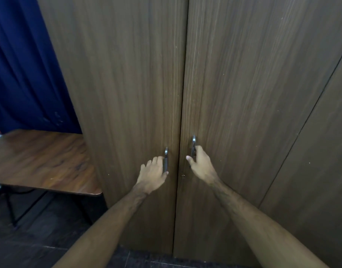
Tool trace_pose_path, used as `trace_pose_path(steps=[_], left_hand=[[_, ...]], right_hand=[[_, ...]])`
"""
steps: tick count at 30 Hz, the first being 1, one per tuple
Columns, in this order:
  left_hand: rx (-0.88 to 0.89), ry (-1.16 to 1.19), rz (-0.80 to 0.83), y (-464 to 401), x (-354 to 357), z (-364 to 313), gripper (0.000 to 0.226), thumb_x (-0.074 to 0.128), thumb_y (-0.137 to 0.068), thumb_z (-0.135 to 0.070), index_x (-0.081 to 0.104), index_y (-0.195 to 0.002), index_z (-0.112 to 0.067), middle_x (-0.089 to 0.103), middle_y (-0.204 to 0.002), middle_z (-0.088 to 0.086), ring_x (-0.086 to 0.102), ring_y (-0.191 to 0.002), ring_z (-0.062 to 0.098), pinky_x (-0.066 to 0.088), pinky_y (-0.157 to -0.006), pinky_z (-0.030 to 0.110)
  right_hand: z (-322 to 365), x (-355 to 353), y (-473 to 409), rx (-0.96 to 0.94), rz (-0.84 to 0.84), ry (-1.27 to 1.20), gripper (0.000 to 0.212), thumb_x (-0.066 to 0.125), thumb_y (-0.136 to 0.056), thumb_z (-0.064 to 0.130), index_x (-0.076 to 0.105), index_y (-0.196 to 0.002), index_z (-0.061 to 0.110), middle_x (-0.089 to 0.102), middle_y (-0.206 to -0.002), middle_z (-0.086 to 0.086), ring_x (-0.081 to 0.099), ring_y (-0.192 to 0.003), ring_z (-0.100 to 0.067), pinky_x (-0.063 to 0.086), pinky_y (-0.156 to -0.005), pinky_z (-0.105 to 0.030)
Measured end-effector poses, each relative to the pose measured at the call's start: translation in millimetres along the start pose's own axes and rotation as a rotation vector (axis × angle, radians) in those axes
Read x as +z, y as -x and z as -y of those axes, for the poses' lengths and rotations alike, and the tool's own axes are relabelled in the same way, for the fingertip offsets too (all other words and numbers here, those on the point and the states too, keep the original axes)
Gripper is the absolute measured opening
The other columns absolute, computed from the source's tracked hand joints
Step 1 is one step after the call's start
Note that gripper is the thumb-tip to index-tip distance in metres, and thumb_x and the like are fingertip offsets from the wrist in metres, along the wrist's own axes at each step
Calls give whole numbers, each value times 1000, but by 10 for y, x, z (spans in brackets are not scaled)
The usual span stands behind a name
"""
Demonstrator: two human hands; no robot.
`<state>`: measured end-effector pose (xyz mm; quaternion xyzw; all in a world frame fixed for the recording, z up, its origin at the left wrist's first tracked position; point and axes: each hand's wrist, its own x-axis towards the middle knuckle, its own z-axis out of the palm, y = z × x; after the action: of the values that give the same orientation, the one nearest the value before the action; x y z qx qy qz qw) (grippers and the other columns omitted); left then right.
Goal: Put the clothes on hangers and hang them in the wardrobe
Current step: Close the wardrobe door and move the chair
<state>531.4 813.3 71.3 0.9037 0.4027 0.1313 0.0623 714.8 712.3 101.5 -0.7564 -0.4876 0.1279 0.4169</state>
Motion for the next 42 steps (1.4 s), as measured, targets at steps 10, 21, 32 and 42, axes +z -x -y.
trace_pose_path(steps=[10, 21, 32, 42], left_hand=[[-213, -204, -80, 2193, 77, -27, 55, 56, -95, -42, 44, -145, -21, 40, -152, -1, 35, -145, 26, 34, -110, 61], [-828, -229, 65, 5540, -159, -216, 59, 48, -97, -47, 37, -149, -20, 25, -162, -1, 12, -154, 26, 20, -115, 66], [-1044, -30, 336, 8217, 187, -271, 70, 36, -89, -74, 38, -143, -30, 44, -146, -9, 47, -133, 17, 36, -103, 43], [-605, -189, 331, 8991, 236, 229, 42, 70, -49, -29, 58, -89, -32, 64, -71, -15, 61, -53, 4, 37, -40, 21]], right_hand=[[-73, 185, 1044, -351, 185, 277, 81, 68, -93, 23, 24, -158, 3, 25, -163, -17, 24, -151, -33, 20, -125, -38], [476, 1430, 3261, -836, 862, 259, 77, 59, -101, 37, 16, -162, 15, 12, -169, -4, 12, -155, -23, 18, -125, -40], [1169, 2269, 5255, -1392, 1178, 362, 87, 67, -90, 43, 23, -160, 15, 24, -164, -4, 15, -155, -22, 8, -128, -45], [1305, 2964, 6052, -1401, 1163, 898, 21, 56, -90, 21, 66, -108, 21, 71, -110, -4, 68, -107, -29, 53, -94, -46]])
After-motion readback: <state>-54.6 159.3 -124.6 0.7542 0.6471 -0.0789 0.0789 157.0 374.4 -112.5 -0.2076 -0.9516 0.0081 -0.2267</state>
